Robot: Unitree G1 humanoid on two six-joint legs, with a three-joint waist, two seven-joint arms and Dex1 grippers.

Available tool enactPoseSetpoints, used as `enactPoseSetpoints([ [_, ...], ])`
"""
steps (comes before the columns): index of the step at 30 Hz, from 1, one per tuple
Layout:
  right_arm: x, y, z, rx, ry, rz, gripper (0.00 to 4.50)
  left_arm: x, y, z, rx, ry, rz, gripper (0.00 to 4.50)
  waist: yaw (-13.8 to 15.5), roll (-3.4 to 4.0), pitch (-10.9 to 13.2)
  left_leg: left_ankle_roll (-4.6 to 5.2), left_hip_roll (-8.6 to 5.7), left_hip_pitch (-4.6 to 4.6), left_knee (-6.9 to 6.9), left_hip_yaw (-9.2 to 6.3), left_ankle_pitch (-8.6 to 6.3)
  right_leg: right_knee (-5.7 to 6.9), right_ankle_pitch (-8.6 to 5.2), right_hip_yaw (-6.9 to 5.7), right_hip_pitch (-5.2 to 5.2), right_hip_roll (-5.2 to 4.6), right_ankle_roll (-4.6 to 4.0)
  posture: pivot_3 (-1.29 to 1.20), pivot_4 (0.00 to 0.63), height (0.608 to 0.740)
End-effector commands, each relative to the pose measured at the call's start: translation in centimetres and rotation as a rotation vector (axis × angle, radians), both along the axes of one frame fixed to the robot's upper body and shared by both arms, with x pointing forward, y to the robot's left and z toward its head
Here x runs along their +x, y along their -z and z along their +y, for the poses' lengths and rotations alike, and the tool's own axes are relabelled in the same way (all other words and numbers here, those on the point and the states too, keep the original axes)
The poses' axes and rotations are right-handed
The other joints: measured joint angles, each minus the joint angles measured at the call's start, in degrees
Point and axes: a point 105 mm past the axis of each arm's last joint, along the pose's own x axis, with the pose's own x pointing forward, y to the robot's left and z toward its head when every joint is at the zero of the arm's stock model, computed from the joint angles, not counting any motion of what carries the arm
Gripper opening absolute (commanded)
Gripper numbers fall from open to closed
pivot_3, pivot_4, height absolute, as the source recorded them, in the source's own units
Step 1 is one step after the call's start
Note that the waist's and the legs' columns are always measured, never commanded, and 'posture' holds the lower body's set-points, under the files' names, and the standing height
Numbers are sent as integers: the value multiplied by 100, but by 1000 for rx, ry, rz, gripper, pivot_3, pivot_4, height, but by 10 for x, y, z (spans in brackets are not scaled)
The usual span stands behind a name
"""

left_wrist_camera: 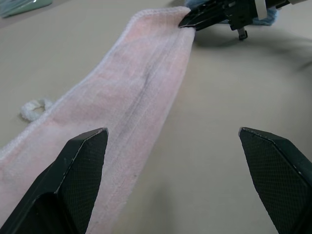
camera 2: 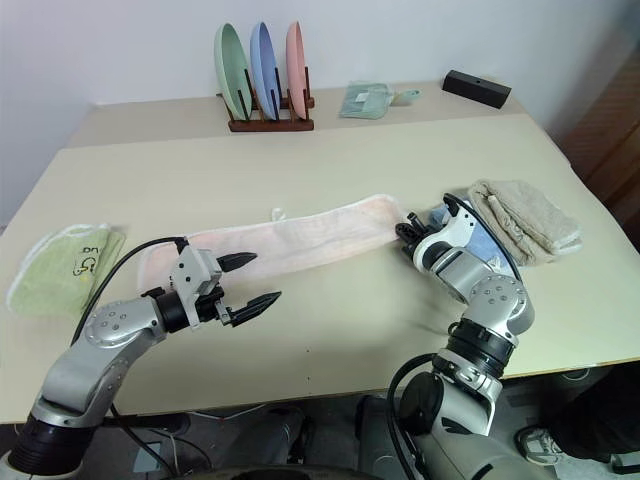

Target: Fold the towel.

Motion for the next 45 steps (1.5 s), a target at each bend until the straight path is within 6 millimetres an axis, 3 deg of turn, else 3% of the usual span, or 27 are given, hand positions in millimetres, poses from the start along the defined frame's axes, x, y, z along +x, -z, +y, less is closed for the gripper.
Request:
enactPoseSetpoints([
  [1,-9,-40,-13,-129,-35,-155,59,-1,-10,-1,-8,11,-51,4417,2,4,2,0,-1,-4,1,0,0,-1,0,0,-3,-1,0,0,150,740],
  [9,-27,-66,-23,-322,-108,-242,59,0,-5,-1,-3,29,-43,4417,-11,4,3,0,4,-2,-6,2,0,-2,0,1,-4,1,0,0,150,740],
  [11,-28,-81,-3,-498,-228,-328,59,2,-4,-3,0,43,-47,4417,-8,8,5,1,3,-2,-5,4,0,-3,0,2,-4,1,0,0,150,740],
  [14,-36,-87,32,-748,-454,-456,59,6,-4,-4,5,49,-54,4417,-8,10,6,1,3,-4,-4,6,0,-4,-1,1,-5,0,1,0,150,740],
  [18,-47,-66,81,-1026,-789,-583,59,8,-4,-5,2,44,-58,4417,-14,1,5,0,5,-3,-5,5,-1,-7,-2,-4,-4,0,3,0,150,740],
  [22,-50,-44,115,-1089,-964,-660,59,8,-5,-4,-3,25,-62,4417,-5,-2,7,0,4,-6,-1,5,0,-7,-1,-5,-5,-1,3,0,150,740],
  [28,-35,-28,140,-1072,-981,-659,59,1,-3,2,2,-13,-55,4417,7,-8,8,0,4,-7,1,3,0,-8,-1,-5,-5,0,2,0,150,740],
  [36,-38,-17,147,-1087,-1027,-661,59,-6,0,3,2,-30,-37,4417,1,-8,8,0,3,-9,0,-1,0,-10,-1,-7,-6,1,2,0,150,740],
  [39,-49,-28,150,-1020,-1069,-719,970,-7,1,4,4,-33,-31,4417,5,-8,8,0,3,-8,0,-1,-1,-10,-1,-7,-6,1,2,0,150,740],
  [45,-64,-51,132,-997,-1081,-817,3908,-7,1,10,4,-56,-21,4417,18,-8,8,0,3,-9,0,-2,-1,-12,-1,-8,-4,0,2,0,150,740],
])
